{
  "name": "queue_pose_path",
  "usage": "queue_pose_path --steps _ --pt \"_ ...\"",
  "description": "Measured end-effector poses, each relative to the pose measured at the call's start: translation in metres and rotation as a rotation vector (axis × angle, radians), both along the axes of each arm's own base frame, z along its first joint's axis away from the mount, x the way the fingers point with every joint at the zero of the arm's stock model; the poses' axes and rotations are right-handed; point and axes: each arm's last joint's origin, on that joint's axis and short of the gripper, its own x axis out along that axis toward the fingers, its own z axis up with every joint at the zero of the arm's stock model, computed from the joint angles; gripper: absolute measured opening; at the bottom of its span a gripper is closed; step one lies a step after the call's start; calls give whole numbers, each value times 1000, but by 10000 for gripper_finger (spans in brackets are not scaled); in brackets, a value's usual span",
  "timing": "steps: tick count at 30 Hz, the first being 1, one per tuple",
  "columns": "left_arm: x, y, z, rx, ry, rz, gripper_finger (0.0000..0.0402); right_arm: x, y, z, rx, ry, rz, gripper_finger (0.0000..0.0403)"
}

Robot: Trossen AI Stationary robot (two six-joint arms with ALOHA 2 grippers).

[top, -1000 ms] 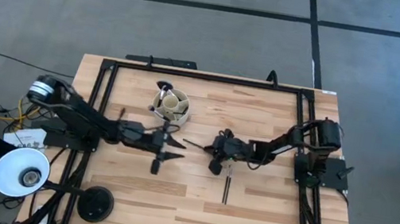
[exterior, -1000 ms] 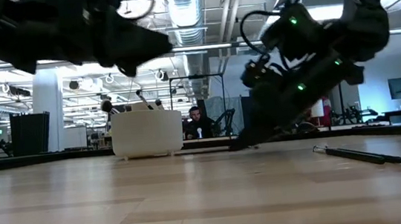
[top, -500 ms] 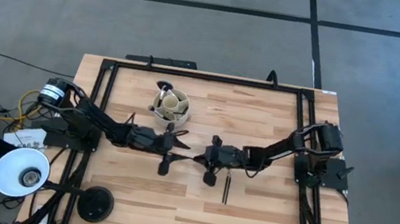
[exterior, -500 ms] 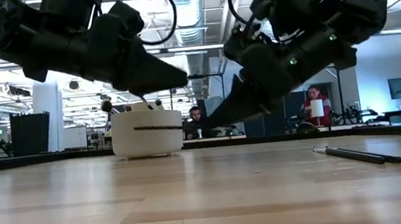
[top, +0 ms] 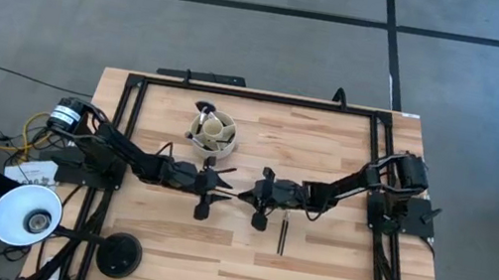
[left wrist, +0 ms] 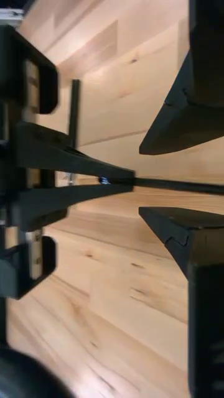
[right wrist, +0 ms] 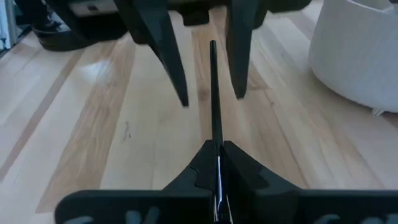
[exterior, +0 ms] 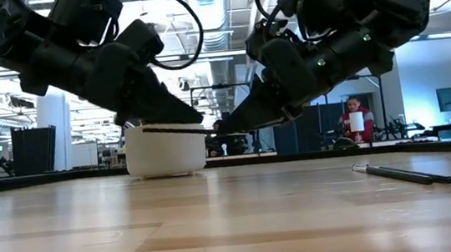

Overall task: Sort items
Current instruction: Put the black eyeshadow brush in the white organizer

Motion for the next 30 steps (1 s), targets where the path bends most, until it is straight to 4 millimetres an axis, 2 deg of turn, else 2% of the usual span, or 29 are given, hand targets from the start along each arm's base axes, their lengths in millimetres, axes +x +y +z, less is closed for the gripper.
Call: queue_pose_path --steps 8,13,26,30 --pt "-1 0 -2 4 17 3 129 1 0 2 1 -18 1 7" --pt "-1 0 -2 5 18 3 113 2 3 6 -4 -71 13 7" --pt "-1 0 -1 3 9 3 75 2 2 6 -5 -68 11 7" --pt "-1 0 -1 10 9 0 52 2 2 6 -5 -68 11 9"
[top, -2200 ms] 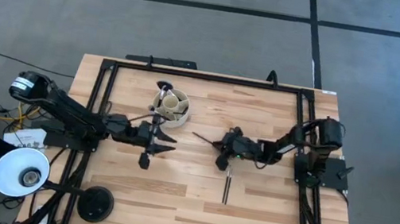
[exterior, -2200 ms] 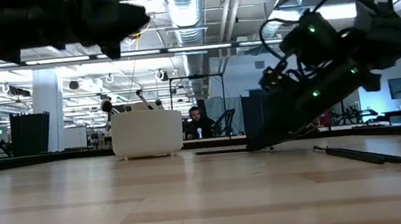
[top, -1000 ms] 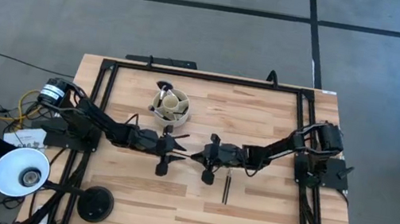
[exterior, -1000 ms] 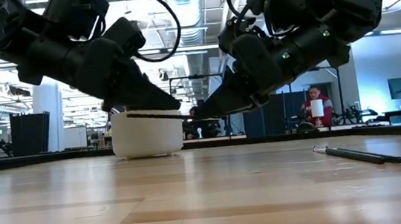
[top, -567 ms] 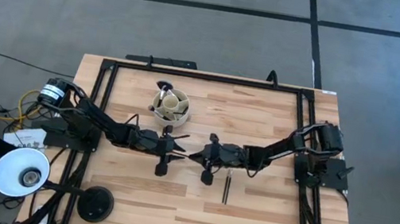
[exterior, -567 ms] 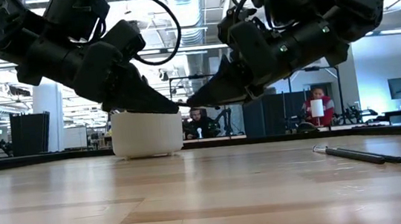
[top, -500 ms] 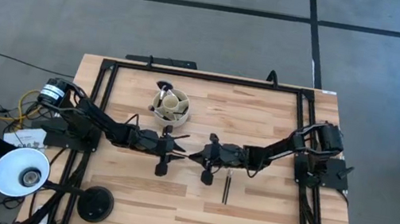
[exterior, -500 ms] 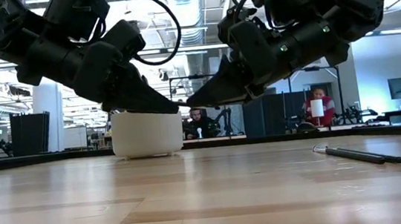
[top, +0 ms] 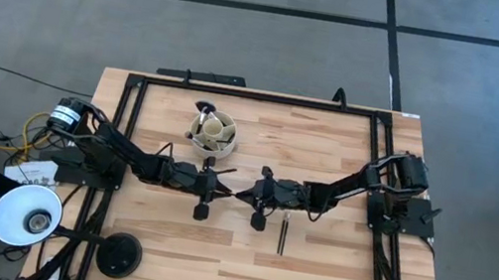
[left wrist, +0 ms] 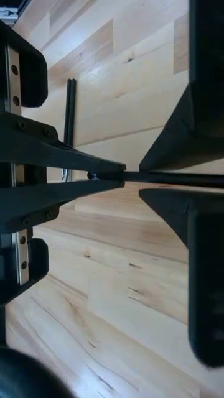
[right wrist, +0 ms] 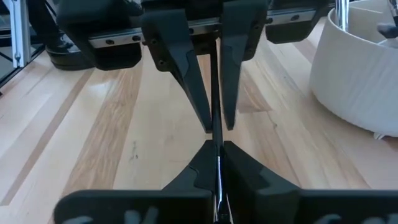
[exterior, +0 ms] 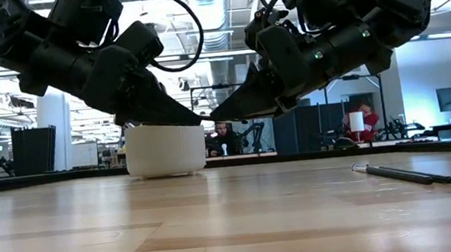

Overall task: Sort items
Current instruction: Put the black eyeshadow brush in the white organizer

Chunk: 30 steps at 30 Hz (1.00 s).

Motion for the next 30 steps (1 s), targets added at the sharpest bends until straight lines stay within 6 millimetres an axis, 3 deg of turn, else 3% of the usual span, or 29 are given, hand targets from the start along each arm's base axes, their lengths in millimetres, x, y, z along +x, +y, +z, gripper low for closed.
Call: queue_pose_path --steps 4,11,15,22,27,30 --pt "0 0 0 1 0 -9 16 0 0 0 -3 1 2 19" --pt "0 1 0 2 -1 0 23 0 0 1 -2 -10 -8 35" --pt "0 2 0 6 -3 10 14 -1 -2 13 -20 -37 -58 48" --pt "0 3 7 20 -38 66 16 -26 5 75 -122 -78 -54 67" --pt "-4 2 32 0 -141 64 17 -70 21 128 -150 -105 -67 69" --pt "-10 -1 52 -2 -218 46 18 -97 29 145 -179 -107 -87 69"
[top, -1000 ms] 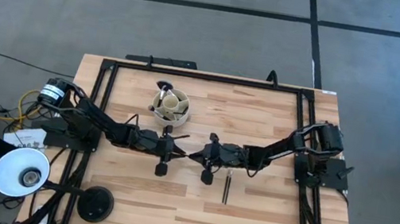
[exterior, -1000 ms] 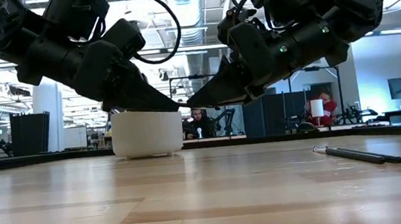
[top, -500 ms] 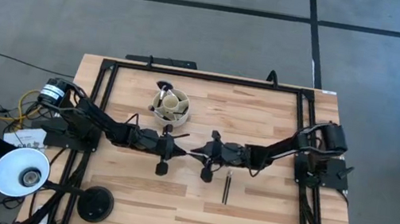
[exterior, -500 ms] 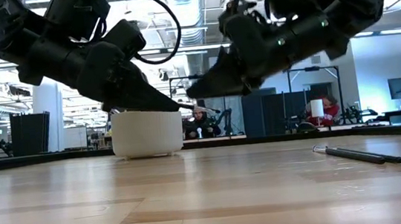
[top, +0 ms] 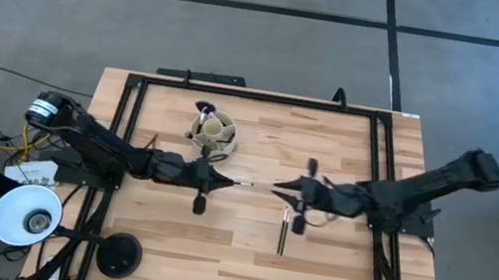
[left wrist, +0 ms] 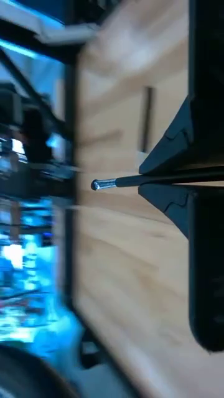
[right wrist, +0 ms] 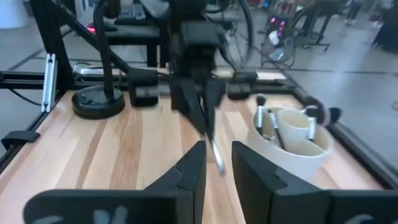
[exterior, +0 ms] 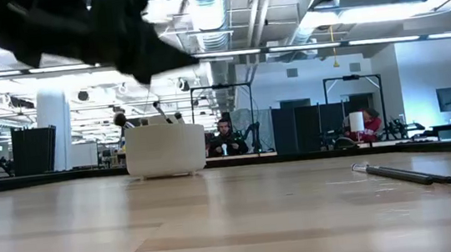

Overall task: Sort items
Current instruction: Put the black eyeshadow brush in the white organizer

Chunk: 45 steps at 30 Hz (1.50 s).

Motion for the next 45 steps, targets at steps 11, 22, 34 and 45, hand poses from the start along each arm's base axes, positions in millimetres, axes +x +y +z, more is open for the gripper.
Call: queue_pose_path --steps 11,22,34,45 --pt "-21 -20 55 102 -317 -171 15 0 -5 -52 -27 -277 34 69" --pt "-21 -21 56 109 -333 -170 16 68 -3 -46 -42 -416 220 98" --pt "-21 -21 56 109 -334 -170 18 106 3 -41 -145 -442 211 170" --pt "-21 -21 56 109 -333 -170 18 105 4 -34 -137 -502 205 90"
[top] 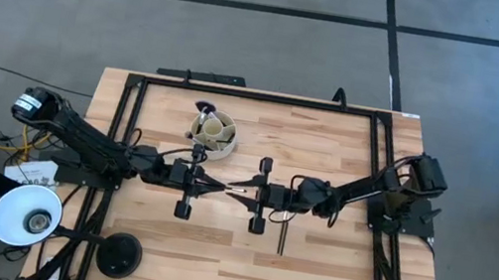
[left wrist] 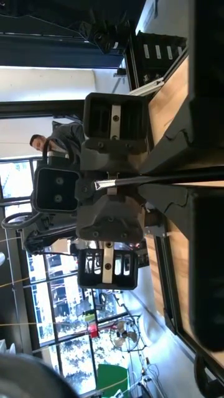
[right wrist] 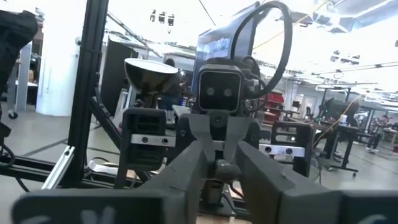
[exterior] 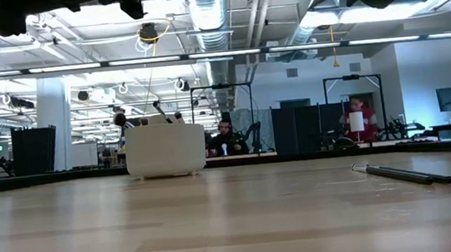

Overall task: Sort items
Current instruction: Put the black eyeshadow brush in the white organizer

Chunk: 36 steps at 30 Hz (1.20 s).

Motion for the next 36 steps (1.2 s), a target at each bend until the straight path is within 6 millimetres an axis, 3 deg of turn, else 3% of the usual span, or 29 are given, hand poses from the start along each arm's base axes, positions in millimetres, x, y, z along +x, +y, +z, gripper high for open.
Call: queue_pose_path --steps 9,17,23,29,36 --pt "0 0 0 -1 -1 1 21 0 0 0 0 -4 -4 11" --pt "0 0 0 -1 0 1 27 0 0 0 10 0 -1 18" --pt "0 0 -1 -4 6 11 60 1 0 -3 90 39 -6 17" --pt "0 4 -2 -26 17 131 102 -4 0 0 68 117 -167 7" --pt "-2 10 -8 -36 54 329 138 -24 -2 24 49 225 -250 7"
